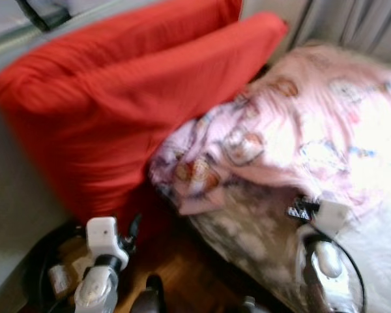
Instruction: Clean up the room
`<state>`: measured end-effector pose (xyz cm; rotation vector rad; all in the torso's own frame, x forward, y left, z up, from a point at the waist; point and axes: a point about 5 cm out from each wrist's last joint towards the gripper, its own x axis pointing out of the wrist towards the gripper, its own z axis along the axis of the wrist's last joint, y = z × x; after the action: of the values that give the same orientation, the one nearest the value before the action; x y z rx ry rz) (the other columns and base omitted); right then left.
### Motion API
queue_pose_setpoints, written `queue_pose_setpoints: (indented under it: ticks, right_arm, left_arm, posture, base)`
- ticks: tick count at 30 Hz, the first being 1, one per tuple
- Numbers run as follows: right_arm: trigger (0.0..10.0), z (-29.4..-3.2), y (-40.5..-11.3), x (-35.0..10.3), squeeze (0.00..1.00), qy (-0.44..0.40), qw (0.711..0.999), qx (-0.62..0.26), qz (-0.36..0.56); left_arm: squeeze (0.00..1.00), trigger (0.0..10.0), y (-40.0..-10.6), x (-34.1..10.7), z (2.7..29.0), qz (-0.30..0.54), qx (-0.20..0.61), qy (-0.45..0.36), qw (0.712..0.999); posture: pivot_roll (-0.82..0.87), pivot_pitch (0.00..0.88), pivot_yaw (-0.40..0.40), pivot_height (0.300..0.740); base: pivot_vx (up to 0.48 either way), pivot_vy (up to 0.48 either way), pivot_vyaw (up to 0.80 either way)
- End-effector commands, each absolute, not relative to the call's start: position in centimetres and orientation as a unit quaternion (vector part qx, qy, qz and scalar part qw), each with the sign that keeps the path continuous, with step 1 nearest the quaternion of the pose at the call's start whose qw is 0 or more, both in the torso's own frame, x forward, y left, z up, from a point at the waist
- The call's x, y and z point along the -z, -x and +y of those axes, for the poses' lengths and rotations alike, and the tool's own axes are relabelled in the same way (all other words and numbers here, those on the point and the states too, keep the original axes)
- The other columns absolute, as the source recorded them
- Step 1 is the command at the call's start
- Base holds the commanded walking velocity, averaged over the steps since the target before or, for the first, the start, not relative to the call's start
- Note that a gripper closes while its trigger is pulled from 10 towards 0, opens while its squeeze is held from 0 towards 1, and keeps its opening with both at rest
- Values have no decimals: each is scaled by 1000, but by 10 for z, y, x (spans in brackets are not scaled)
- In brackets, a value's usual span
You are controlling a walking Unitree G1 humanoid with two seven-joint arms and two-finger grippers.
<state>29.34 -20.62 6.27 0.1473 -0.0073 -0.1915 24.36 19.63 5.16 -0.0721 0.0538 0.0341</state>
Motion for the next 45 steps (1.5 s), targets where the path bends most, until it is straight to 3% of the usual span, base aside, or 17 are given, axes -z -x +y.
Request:
queue_pose_setpoints:
  ticks: [1, 12, 28, 45]
  right_arm:
    - [10000, -208, -289, -63, 0, -73, 992, 103, -9]
    - [10000, -214, -294, -80, 0, -69, 990, 119, -39]
    - [10000, -207, -289, -71, 0, -63, 992, 104, -16]
    - [10000, -220, -279, -45, 0, -32, 989, 134, 60]
  left_arm:
    - [0, 10000, -237, -40, 196, 55, -17, 36, 998]
    - [0, 10000, -237, -40, 196, 55, -17, 37, 998]
    - [0, 10000, -238, -40, 195, 56, -17, 37, 998]
    - [0, 10000, -237, -36, 194, 65, -16, 33, 997]
  posture:
    - [23, 215, -21, 740]
    - [18, 215, -22, 740]
    - [18, 217, -24, 740]
    - [17, 215, -25, 740]
  base:
    - [-285, 0, 0]
    - [-286, 0, 0]
    - [-282, 0, 0]
    - [0, 0, 0]
